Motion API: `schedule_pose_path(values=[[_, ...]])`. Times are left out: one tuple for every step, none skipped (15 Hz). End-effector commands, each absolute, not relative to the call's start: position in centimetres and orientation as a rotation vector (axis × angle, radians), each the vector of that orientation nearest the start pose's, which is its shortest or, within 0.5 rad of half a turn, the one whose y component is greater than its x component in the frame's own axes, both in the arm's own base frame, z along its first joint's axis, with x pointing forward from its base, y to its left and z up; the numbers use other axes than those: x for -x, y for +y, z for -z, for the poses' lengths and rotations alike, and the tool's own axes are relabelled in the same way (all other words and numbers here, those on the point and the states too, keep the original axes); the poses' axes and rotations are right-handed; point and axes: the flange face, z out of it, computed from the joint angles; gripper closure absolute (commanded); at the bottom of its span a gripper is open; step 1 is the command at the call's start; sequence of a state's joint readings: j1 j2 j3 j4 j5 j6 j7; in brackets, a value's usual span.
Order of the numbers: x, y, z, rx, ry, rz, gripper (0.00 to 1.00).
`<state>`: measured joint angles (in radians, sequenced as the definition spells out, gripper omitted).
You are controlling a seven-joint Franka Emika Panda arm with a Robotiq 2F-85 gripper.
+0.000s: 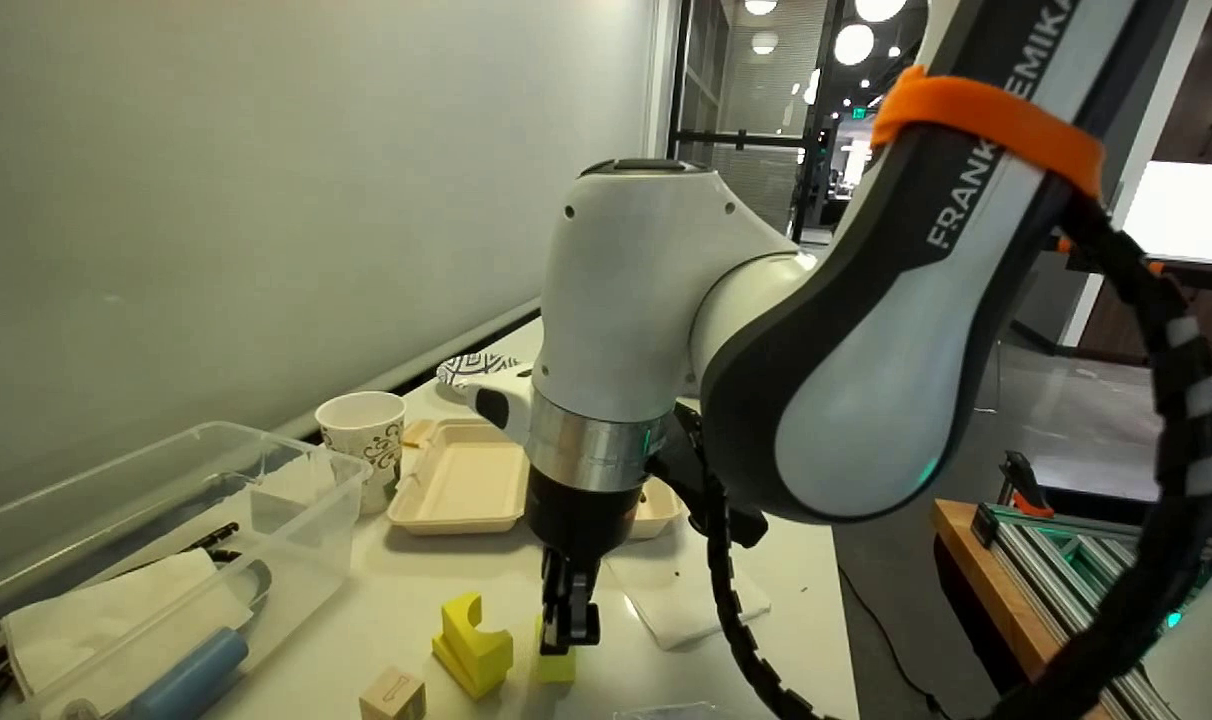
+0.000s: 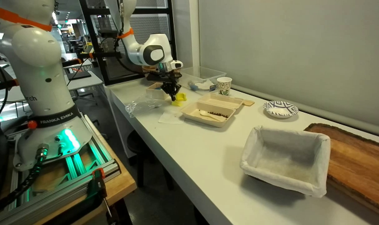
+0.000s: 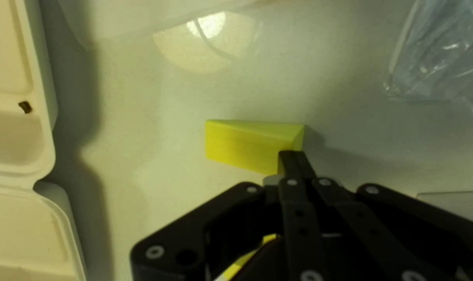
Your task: Pile up the yellow blocks on the let
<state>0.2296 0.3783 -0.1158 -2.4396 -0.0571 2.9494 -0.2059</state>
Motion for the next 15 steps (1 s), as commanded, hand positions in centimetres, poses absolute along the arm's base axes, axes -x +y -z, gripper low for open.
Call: schedule_pose_path(values=[[-46.9,5.6,-16.1,3.149,-0.514,0.056,1.00],[-46.6,5.5,-16.3,3.152,-0.477,0.055,1.00],[-46.4,5.3,-16.4,3.166,-0.420,0.068,1.00],[-46.3,5.2,-16.7,3.180,-0.341,0.100,1.00],[-45.9,5.2,-17.3,3.188,-0.281,0.127,1.00],[-45.6,5.2,-17.9,3.197,-0.239,0.170,0.74],[-45.4,5.3,-18.7,3.196,-0.143,0.216,0.73],[-45.2,5.5,-19.7,3.191,-0.055,0.270,0.66],[-45.0,5.6,-20.6,3.189,0.024,0.309,0.60],[-44.9,5.5,-21.5,3.191,0.119,0.318,0.53],[-45.0,5.3,-22.2,3.189,0.206,0.342,0.44],[-45.3,5.2,-22.7,3.183,0.288,0.369,0.38],[-46.0,4.6,-23.0,3.189,0.366,0.407,0.31],[-46.4,4.4,-23.1,3.185,0.448,0.433,0.22],[-46.5,4.5,-23.4,3.166,0.544,0.448,0.16]])
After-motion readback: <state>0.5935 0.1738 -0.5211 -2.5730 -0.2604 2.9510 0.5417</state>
